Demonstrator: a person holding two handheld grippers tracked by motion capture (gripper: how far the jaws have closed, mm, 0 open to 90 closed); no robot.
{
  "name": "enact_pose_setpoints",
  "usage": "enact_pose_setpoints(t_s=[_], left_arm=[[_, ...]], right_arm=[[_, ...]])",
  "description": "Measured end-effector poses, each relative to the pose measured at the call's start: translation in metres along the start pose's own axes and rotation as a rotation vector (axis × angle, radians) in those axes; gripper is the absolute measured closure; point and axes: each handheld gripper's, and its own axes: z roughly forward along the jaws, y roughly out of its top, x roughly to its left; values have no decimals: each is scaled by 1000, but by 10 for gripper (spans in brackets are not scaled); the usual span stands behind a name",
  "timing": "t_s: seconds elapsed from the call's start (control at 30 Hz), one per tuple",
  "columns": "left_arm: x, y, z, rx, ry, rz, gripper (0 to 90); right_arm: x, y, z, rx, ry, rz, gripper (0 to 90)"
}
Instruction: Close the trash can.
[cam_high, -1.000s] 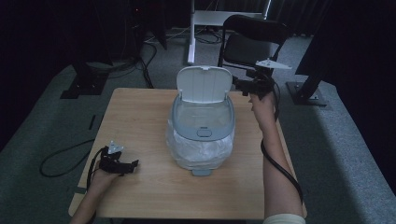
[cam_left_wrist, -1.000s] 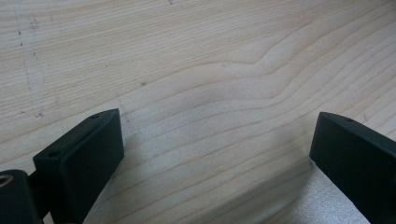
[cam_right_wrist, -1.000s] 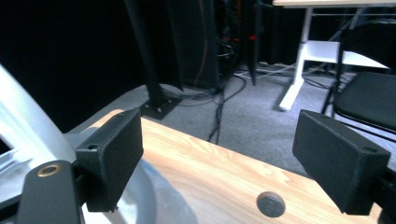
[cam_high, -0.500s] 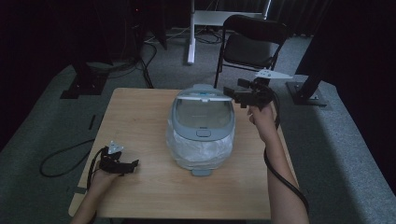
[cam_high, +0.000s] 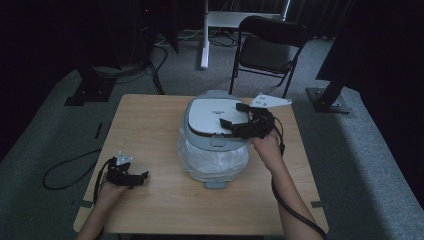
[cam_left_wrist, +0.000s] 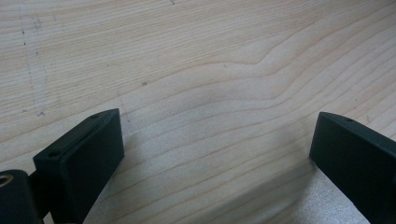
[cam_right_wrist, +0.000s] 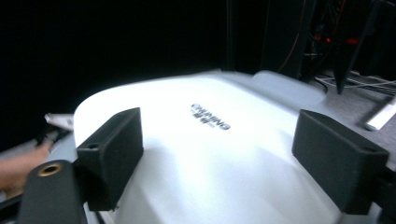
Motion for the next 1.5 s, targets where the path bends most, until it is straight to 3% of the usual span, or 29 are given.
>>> enact_pose_setpoints(t_s=[0.03,0.07,0.1,0.2,0.37,0.9,1.03,1.5], left_arm=[[0,0,0,2,2,2,38],[-1,0,0,5,6,7,38],[-1,0,0,6,9,8,38],[-1,0,0,5,7,6,39],[-1,0,0,6,10,7,39],[-2,-1,0,4,12,4,39],[-2,-1,0,3,12,4,39],[-2,-1,0,4,13,3,39]], right_arm=[[0,0,0,0,0,0,124],[6,-2,1,13,-52,-34,121],[9,-3,1,16,-69,-42,121],[14,-4,0,26,-86,-63,120],[16,-4,-1,34,-74,-55,120],[28,-5,-2,37,-125,-76,122],[34,-6,-1,59,-152,-109,125],[30,-14,-14,-4,-191,-63,115]])
